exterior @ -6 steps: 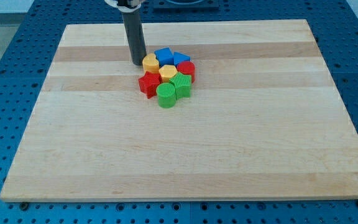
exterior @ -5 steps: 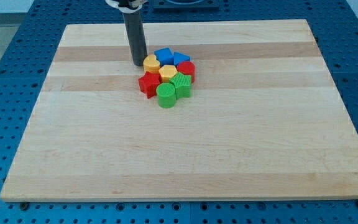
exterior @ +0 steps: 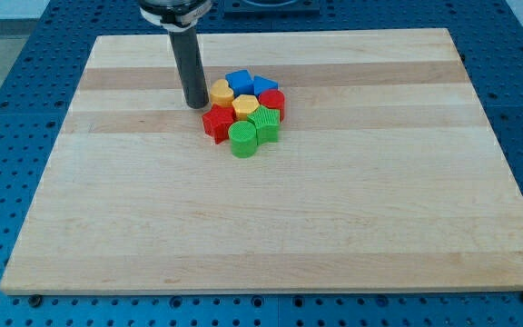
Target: Point your arm to blue triangle
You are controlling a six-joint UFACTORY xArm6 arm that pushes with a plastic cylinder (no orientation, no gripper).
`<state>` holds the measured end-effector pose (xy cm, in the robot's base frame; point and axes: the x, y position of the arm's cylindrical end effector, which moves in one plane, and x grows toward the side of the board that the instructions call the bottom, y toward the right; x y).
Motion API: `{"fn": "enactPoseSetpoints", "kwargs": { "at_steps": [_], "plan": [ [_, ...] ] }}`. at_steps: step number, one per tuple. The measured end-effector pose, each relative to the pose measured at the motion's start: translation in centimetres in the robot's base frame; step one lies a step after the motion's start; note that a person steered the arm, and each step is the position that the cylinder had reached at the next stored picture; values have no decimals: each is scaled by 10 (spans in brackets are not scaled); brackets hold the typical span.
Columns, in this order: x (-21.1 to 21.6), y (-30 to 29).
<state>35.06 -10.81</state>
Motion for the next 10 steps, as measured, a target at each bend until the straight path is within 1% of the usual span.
{"fn": "enactPoseSetpoints", "kwargs": {
  "at_steps": [2, 3, 6, 7, 9, 10],
  "plan": [
    [0, 18],
    [0, 17],
    [49, 0],
    [72, 11],
    [84, 66],
    [84, 78]
  ]
}}
